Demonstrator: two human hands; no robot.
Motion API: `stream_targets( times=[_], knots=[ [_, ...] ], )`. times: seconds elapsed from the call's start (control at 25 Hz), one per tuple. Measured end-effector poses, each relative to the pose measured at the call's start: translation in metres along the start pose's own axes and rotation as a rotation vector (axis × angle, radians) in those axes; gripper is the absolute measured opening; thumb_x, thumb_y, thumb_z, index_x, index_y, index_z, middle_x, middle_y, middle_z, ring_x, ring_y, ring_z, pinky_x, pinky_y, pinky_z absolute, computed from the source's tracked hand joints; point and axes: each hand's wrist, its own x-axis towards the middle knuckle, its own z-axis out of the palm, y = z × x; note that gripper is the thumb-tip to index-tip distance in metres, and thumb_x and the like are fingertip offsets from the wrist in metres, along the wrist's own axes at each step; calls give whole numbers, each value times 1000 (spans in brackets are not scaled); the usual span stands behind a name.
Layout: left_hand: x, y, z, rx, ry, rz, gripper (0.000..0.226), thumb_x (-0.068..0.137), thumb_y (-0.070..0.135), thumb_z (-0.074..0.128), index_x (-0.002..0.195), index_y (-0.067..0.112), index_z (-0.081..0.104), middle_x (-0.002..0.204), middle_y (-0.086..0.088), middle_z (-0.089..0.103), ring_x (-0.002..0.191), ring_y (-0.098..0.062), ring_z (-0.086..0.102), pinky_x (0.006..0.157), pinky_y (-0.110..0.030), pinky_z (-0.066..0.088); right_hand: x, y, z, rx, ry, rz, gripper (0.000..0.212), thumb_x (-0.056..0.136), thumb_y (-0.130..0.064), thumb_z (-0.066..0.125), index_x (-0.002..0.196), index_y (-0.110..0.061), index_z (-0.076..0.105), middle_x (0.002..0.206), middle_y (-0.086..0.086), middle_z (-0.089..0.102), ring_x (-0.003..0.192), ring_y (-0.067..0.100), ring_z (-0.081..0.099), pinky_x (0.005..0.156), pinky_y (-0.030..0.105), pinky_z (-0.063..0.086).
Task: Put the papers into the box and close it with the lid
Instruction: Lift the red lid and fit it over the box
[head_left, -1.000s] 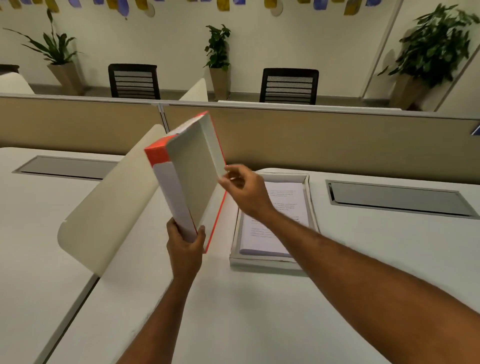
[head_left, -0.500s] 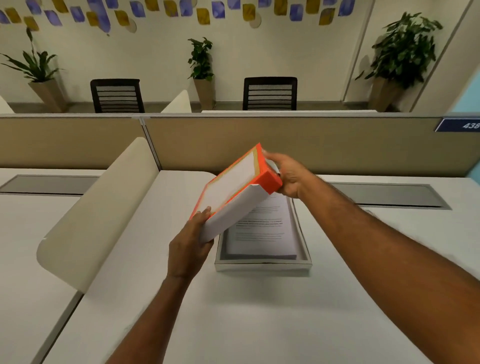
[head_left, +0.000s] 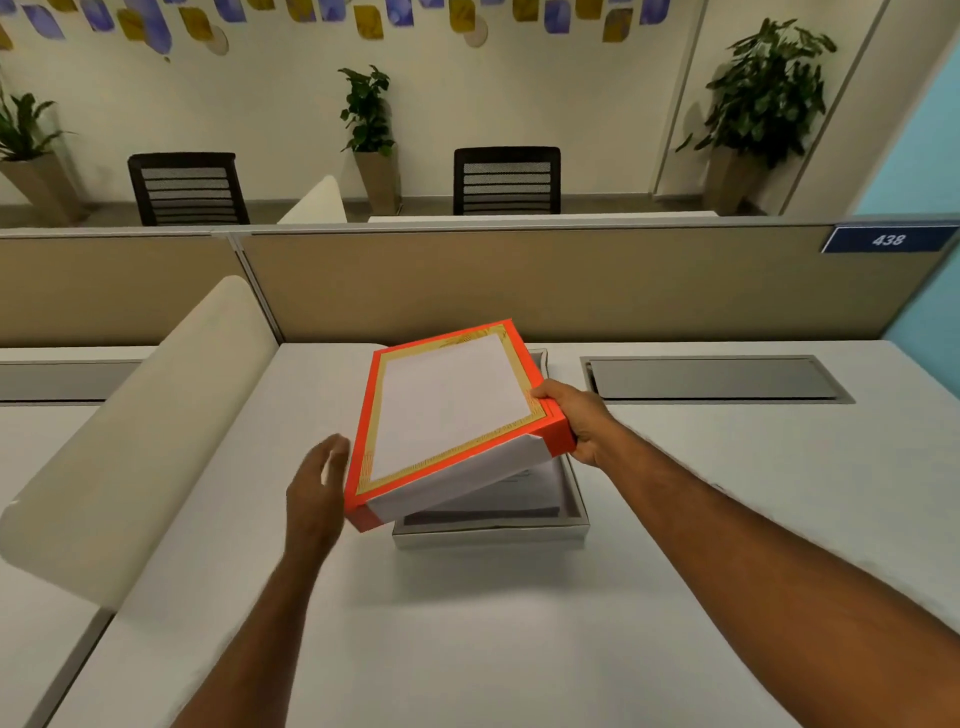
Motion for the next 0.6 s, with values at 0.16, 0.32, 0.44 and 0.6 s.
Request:
stream_targets(
  times=[0.16, 0.32, 0.44, 0.6],
  knots=[
    [0, -11, 14, -676, -300, -373, 55, 93, 52, 37, 135, 20, 53, 106, -1, 76, 90, -20, 74, 70, -37, 62, 7, 10, -7, -3, 10, -26, 33, 90, -32, 64, 118, -18, 60, 107, 8, 72, 96, 29, 71, 89, 41, 57],
    [8, -2, 31, -784, -269, -331, 40, 102, 36, 36, 138, 23, 48, 107, 1, 75, 91, -22, 74, 68, -36, 63, 12, 16, -22, 27, -6, -22, 19, 93, -34, 57, 107, -23, 60, 97, 3, 72, 84, 22, 70, 75, 32, 57],
    [27, 19, 35, -737, -292, -282, 37, 101, 35, 38, 137, 30, 48, 115, 1, 70, 95, -23, 72, 73, -36, 63, 17, 18, -34, 106, 12, -22, 14, 93, -34, 57, 102, -25, 60, 100, 4, 71, 90, 25, 69, 79, 35, 57],
    [49, 40, 43, -646, -321, -224, 26, 101, 36, 39, 119, 34, 58, 101, 8, 76, 90, -19, 74, 65, -30, 61, 22, 19, -43, 160, 22, -56, 19, 95, -35, 54, 110, -24, 58, 103, 4, 72, 89, 25, 71, 78, 37, 58]
  ],
)
